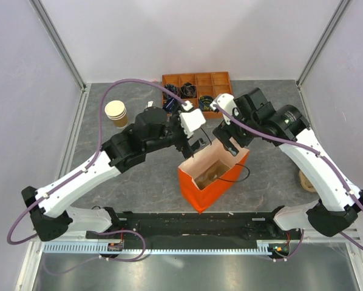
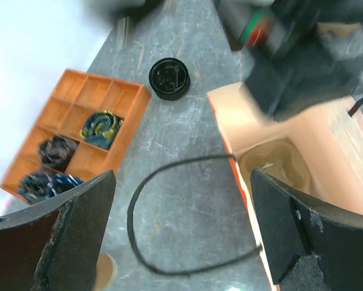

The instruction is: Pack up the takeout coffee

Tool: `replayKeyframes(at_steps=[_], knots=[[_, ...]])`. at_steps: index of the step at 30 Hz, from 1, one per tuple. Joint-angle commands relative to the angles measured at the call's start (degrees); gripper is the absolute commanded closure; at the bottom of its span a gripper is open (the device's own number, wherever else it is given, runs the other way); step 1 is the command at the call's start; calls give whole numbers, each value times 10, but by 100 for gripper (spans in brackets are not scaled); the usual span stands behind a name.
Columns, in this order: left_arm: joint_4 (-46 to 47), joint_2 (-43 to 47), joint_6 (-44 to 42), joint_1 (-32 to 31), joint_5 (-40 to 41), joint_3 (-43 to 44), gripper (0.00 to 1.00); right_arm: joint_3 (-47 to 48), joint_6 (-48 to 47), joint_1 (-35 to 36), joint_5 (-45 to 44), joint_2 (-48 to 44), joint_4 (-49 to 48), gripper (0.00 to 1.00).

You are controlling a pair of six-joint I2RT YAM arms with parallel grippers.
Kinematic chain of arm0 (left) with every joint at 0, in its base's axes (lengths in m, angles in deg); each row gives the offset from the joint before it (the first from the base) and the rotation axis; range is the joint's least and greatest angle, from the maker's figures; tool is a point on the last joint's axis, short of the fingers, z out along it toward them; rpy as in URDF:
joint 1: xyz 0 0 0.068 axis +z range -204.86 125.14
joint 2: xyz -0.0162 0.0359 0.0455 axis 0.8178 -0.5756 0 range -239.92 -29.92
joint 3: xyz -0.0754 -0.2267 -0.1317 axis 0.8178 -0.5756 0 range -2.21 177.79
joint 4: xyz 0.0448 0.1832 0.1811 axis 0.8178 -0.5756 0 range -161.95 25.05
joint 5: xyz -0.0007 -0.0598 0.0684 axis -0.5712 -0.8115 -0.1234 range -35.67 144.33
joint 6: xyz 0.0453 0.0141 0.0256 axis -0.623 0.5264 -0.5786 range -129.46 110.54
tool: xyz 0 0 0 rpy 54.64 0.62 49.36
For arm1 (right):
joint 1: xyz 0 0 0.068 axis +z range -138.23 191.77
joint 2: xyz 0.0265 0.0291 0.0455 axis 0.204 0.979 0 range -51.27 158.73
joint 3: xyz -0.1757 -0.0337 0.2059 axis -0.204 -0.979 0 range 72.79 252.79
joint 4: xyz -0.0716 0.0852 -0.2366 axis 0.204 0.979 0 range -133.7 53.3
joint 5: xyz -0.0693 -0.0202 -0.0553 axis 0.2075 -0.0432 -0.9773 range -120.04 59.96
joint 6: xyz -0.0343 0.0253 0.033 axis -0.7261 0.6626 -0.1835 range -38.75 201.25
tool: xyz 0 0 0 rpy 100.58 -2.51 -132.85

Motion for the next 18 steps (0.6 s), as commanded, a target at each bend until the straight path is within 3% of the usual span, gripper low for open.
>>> replayKeyframes(at_steps=[1,3,6,8,9,11,12,13,18], knots=[[93,88,68,6,-86,-66,0,39,-4,-3,8,19,21,14],[115,119,68,7,-106,-84,0,43,3,-5,25,32,23,22],[105,127,75,8,-88,-94,0,29,-5,-5,46,29,35,28],[94,131,94,16,-61,-99,0,-14,-6,-9,39,16,17,36],[92,135,102,21,-51,-101,0,-40,-10,-11,39,4,11,50],[81,139,117,37,-20,-103,0,-54,-9,-12,31,-15,-9,69],[72,139,126,49,-14,-97,0,-52,-6,-12,29,-20,-14,90],[66,139,134,66,-30,-94,0,-49,4,-12,27,-26,-20,100],[33,118,150,168,-39,-97,1,-71,-5,-12,27,-110,-75,100]])
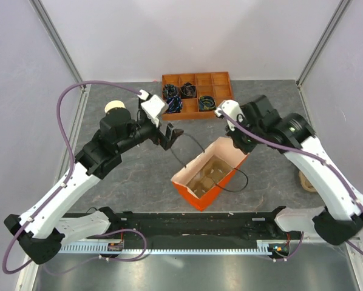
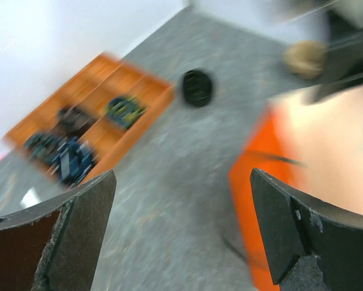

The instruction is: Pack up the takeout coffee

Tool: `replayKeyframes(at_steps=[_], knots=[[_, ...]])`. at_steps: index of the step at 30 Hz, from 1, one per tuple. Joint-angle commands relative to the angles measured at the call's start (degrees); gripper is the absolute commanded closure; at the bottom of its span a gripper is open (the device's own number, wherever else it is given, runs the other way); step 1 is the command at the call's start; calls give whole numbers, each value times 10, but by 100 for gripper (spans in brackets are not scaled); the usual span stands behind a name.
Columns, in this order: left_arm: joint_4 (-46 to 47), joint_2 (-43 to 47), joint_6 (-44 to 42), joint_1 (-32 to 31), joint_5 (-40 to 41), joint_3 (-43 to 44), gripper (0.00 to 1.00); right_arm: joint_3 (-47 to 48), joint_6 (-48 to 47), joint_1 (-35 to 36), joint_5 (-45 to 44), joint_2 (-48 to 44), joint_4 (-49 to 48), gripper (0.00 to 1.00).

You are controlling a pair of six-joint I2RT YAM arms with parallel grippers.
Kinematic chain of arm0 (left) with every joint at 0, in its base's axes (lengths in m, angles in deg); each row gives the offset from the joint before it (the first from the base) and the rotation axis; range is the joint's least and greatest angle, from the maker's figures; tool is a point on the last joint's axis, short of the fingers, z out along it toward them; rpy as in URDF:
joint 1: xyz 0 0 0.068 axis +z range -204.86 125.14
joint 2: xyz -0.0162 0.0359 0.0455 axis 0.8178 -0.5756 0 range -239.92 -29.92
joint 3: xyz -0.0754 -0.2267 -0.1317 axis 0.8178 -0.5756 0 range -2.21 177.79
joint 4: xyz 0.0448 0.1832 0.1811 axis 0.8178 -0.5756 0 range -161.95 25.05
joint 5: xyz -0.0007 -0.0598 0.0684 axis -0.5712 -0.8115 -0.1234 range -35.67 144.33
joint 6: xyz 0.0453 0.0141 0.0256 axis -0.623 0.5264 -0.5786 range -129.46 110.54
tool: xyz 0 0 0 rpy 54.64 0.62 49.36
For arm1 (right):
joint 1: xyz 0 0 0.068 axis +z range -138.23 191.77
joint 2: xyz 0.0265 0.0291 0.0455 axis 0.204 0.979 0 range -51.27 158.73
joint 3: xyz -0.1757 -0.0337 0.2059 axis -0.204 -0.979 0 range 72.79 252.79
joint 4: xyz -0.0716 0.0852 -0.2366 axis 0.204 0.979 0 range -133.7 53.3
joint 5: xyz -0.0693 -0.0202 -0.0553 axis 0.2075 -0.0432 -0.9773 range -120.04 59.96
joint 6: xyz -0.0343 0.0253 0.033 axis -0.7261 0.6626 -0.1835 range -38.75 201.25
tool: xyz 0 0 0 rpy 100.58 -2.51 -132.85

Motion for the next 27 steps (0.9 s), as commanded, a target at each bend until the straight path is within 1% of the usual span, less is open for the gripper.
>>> replayKeyframes(at_steps=[1,2,3,8,12,15,16,17,18,19,20,21,22,23,25,26,27], knots=[[-18,-17,38,71,-3,-2,1,-25,-14,-1,-3,-104,-81,100],[-16,-19,40,76,-2,-5,2,-36,-20,-1,-5,-135,-95,100],[-16,-22,43,79,-1,-11,1,-55,-25,0,-5,-145,-108,100],[-16,-21,60,86,6,-29,2,-85,-58,0,-5,-189,-132,100],[-18,-32,64,89,3,-27,4,-68,-45,0,-21,-153,-101,100],[-35,-51,67,102,-2,-11,5,-64,-26,-1,-71,-127,-87,100],[-59,-61,82,111,-20,-1,6,-64,-25,0,-81,-122,-82,100],[-76,-75,90,136,-30,11,7,-63,-24,0,-95,-111,-79,100],[-90,-102,95,152,-63,37,8,-59,-21,-1,-101,-106,-73,100],[-127,-121,101,181,-80,54,8,-57,-20,-3,-103,-100,-71,100],[-144,-139,97,192,-97,92,7,-55,-19,-7,-110,-90,-67,100],[-161,-175,92,198,-110,111,6,-54,-19,-12,-109,-88,-65,100],[-183,-195,79,203,-110,130,5,-54,-17,-24,-109,-82,-63,100],[-224,-213,73,206,-109,174,4,-52,-16,-32,-110,-73,-63,100],[-260,-268,57,218,-98,209,2,-50,-10,-56,-106,-54,-57,100],[-292,-285,53,225,-95,239,0,-47,-7,-64,-105,-49,-55,100],[-304,-299,50,234,-98,253,0,-46,-3,-73,-105,-43,-54,100]])
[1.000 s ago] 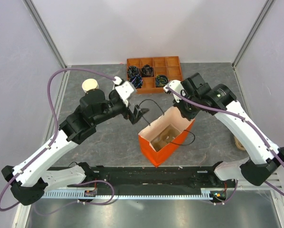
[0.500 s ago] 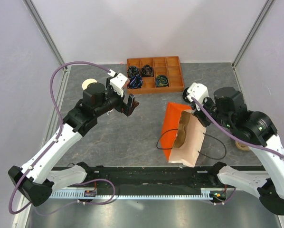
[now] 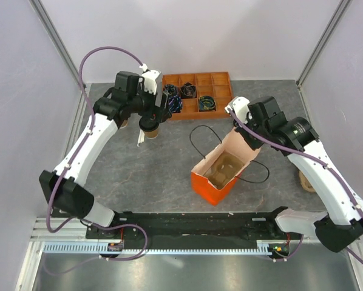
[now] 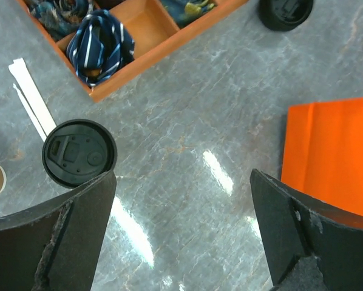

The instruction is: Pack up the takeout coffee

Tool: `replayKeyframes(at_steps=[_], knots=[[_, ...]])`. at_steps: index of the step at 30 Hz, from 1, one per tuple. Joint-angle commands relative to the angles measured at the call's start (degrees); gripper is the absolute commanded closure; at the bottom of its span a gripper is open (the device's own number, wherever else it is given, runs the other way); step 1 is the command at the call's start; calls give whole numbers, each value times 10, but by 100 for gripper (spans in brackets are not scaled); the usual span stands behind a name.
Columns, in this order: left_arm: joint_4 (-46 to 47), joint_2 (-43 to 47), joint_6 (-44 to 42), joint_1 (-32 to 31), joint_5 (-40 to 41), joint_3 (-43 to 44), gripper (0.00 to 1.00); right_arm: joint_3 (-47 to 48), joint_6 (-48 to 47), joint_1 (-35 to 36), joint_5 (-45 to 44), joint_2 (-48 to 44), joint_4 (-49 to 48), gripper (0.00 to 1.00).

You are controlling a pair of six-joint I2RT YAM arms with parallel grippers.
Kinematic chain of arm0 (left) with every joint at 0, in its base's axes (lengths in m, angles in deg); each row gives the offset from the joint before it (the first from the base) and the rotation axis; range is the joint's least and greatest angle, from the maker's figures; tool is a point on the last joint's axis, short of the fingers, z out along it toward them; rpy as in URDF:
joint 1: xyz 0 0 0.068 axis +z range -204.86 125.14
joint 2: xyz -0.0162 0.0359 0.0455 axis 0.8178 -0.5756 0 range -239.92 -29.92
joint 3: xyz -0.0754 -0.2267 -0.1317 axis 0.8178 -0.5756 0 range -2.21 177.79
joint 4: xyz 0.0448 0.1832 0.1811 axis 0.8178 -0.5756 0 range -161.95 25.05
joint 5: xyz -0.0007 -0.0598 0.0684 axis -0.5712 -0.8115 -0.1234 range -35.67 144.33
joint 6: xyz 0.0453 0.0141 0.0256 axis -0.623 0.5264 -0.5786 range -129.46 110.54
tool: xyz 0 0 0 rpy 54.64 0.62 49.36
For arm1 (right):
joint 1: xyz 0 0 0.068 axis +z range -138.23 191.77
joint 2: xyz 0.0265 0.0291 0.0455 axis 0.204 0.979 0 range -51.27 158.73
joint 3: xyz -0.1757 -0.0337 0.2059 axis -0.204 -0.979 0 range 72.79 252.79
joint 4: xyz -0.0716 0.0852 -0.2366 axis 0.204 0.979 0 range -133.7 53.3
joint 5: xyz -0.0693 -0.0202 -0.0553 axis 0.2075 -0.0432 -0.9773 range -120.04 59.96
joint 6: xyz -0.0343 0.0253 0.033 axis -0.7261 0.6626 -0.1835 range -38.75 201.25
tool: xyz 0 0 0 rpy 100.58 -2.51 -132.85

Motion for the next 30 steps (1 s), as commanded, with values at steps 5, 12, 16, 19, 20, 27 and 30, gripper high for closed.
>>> replayKeyframes(at_steps=[5,12,16,19,20,27,30], knots=[[-195,-159,-60,61,-16,199,0,40,49,-87,-1,65,26,100],[-227,-204,-94,79,-28,237,0,53,41,-101,60,65,31,74],[-226,-208,-89,89,-53,239,0,93,-16,-106,104,61,48,14],[-226,-204,-98,90,-80,234,0,133,-96,-106,160,72,65,2],[-226,-204,-99,91,-87,233,0,142,-116,-106,181,77,67,2],[-226,-205,-76,111,-156,237,0,256,-298,-105,324,187,152,2],[-219,-202,-52,120,-170,234,0,286,-364,-105,358,217,179,2]])
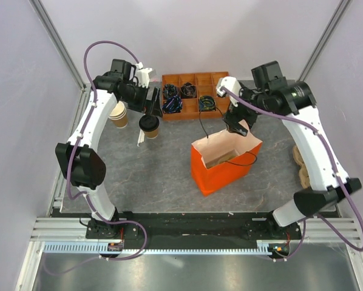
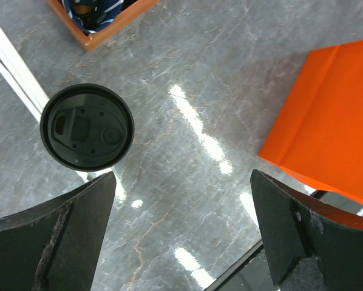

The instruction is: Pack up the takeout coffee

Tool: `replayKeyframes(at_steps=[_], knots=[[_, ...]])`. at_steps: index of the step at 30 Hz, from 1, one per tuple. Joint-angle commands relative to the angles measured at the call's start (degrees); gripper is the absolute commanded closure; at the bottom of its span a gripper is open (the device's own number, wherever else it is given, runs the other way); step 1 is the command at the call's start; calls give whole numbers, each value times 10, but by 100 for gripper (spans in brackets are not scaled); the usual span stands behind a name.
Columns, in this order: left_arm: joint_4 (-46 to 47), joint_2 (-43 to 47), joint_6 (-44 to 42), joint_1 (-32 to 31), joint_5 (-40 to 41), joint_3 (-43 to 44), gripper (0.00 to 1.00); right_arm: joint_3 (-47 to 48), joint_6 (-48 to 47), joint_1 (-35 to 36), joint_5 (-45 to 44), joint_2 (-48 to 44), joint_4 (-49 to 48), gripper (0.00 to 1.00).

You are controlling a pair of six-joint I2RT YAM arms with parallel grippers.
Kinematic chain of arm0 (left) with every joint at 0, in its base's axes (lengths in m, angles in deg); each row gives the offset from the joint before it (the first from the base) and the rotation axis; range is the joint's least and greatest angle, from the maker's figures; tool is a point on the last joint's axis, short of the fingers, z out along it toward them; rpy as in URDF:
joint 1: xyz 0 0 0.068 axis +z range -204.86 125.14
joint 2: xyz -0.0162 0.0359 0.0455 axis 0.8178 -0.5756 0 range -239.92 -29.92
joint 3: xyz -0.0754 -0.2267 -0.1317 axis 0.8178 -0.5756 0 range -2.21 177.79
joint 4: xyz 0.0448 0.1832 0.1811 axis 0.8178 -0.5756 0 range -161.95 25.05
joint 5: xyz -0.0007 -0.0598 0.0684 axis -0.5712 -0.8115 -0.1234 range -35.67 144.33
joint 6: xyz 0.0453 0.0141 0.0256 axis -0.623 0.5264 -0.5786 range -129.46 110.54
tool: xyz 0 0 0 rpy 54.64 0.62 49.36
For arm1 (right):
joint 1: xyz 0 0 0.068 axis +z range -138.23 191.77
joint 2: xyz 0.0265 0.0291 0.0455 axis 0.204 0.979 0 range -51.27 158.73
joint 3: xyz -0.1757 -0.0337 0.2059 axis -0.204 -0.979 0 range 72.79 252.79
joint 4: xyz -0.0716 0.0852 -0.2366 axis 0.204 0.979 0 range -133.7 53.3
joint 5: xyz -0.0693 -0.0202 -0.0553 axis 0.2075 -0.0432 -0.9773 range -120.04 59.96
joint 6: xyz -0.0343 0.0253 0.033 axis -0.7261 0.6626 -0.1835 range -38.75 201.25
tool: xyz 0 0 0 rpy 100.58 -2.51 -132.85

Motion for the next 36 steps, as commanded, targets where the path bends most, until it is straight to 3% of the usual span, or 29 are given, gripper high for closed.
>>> replayKeyframes(at_steps=[1,5,11,19,22,23,25,26,28,31,36], knots=[[6,10,31,16,-49,20,0,40,-139,0,98,48,87,2],[16,21,58,17,-35,11,0,48,-199,5,113,68,87,2],[41,43,46,18,-50,-21,0,9,-263,17,120,70,88,24],[85,68,24,18,-44,-53,0,-52,-287,32,117,53,88,37],[86,68,17,18,-44,-53,0,-39,-273,32,110,67,88,52],[85,67,15,18,-44,-50,0,-33,-267,32,105,73,88,65],[82,64,6,18,-42,-49,0,-13,-248,32,98,79,87,78],[82,63,4,18,-42,-48,0,-6,-241,32,94,80,88,89],[81,58,1,18,-40,-45,0,11,-219,31,85,76,87,100],[81,47,-4,18,-28,-39,0,21,-191,32,64,68,82,100],[81,22,-32,19,23,-20,2,-8,-43,31,-6,47,-9,100]])
